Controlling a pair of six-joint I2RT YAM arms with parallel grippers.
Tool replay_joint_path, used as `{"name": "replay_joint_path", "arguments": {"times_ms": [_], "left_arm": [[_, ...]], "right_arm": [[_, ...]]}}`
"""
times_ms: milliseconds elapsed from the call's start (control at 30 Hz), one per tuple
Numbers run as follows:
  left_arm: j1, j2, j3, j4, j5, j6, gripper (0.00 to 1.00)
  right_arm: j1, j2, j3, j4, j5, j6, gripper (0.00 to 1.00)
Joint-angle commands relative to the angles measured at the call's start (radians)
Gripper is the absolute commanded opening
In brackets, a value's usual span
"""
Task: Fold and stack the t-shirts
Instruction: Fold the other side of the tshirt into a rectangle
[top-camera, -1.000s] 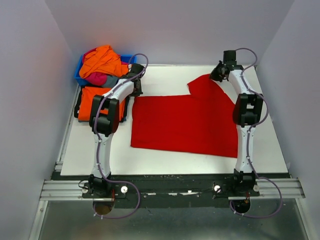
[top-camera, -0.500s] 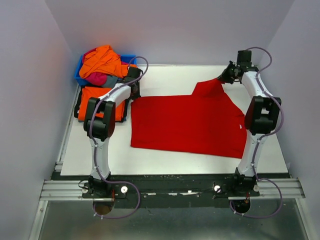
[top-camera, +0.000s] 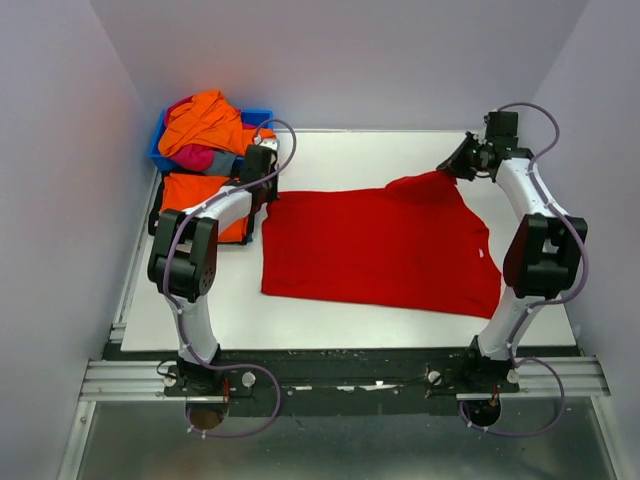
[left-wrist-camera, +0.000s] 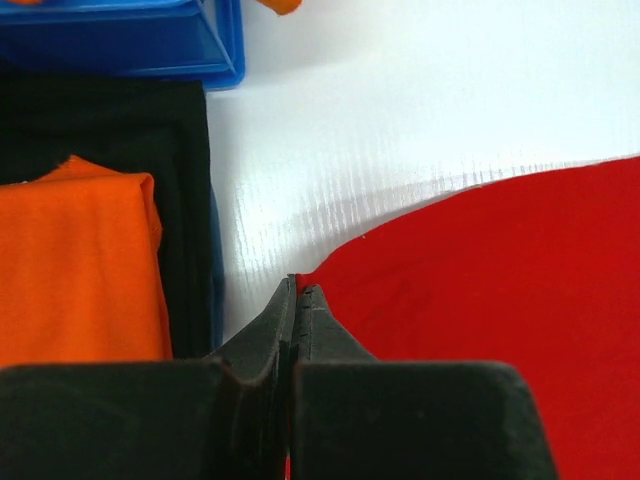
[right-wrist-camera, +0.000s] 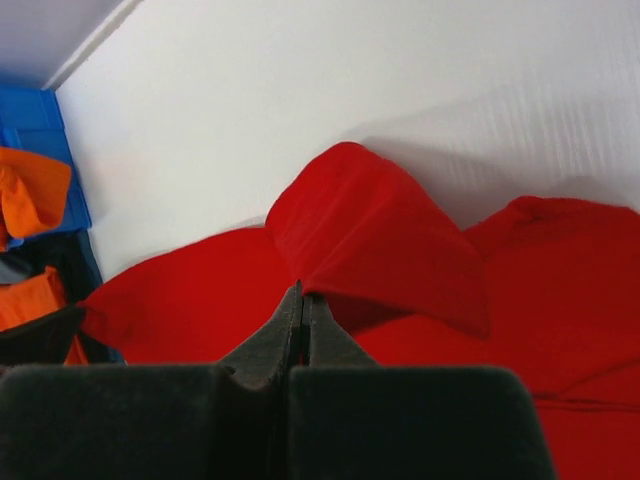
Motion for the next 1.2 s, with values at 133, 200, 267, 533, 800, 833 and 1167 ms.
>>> {"name": "replay_joint_path", "arguments": {"times_ms": [133,200,267,533,800,833,1167], "left_arm": [[0.007,-0.131,-0.138,0.203,0.021,0.047,0.0],[0.007,-0.17,-0.19,0.243,0.017,0.053,0.0],[0.007,-0.206,-0.238,0.278,0.012,0.054,0.0],[0.005,-0.35,-0.475,0.508,0.096,0.111,0.0],[-0.011,-0.425,-0.543,0.441,0.181,0.079,0.0],[-0.013,-0.428,-0.542,0.418,0.179,0.081,0.0],[-0.062,-0.427,-0.5,0.22,0.067,0.145,0.0]], "right_arm": [[-0.034,-0.2,-0.144,0.013,-0.054,-0.021,0.01],[-0.037,-0.24,-0.174,0.008,-0.054,-0.026,0.01],[-0.04,-0.278,-0.205,-0.001,-0.054,-0.027,0.01],[-0.043,-0.471,-0.394,0.011,-0.053,-0.023,0.01],[-0.045,-0.637,-0.561,0.015,-0.019,-0.018,0.01],[-0.045,-0.654,-0.576,0.016,-0.013,-0.02,0.01],[-0.045,-0.781,-0.753,0.008,0.032,-0.02,0.01]]}}
